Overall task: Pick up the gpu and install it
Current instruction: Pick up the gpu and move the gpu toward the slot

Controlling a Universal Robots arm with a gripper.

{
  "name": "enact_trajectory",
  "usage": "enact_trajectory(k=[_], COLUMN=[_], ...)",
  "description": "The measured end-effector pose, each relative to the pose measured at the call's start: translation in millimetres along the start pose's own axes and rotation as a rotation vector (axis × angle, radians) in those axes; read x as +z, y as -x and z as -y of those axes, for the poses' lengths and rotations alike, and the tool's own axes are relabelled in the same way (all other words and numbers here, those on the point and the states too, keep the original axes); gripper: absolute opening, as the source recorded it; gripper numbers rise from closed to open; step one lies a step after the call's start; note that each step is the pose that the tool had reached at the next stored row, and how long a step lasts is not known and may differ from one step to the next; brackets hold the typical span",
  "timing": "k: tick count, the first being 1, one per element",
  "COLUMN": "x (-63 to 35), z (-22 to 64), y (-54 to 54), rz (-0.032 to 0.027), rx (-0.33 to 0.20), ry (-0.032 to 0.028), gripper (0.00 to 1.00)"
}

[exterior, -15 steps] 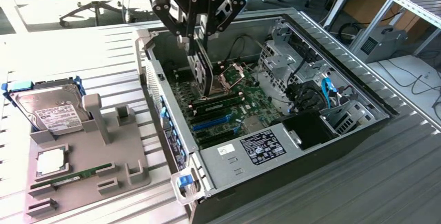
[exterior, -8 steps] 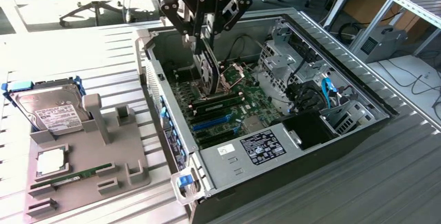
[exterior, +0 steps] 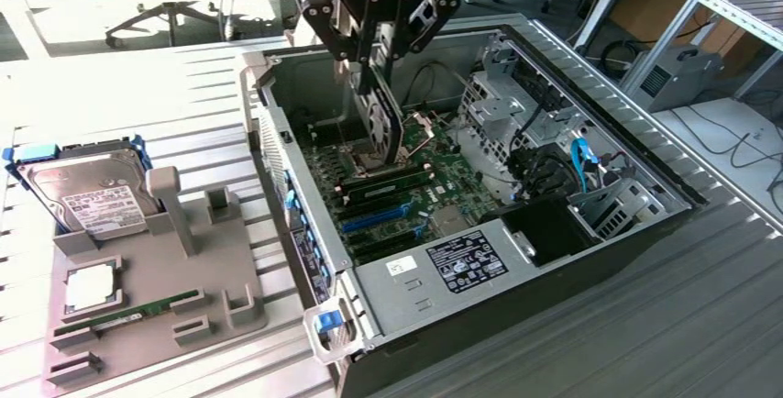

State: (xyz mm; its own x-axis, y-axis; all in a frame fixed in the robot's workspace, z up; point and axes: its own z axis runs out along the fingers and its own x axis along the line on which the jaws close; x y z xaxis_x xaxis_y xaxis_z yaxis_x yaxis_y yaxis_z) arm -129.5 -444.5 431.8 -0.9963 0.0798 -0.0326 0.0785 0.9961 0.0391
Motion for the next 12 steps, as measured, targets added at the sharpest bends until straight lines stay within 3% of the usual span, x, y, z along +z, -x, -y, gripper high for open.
enact_trajectory(k=[12], x=[1.7], z=[-2.0], y=[25.5], rz=[-0.0005], rx=[0.0], ry=[0.0], gripper=[0.27])
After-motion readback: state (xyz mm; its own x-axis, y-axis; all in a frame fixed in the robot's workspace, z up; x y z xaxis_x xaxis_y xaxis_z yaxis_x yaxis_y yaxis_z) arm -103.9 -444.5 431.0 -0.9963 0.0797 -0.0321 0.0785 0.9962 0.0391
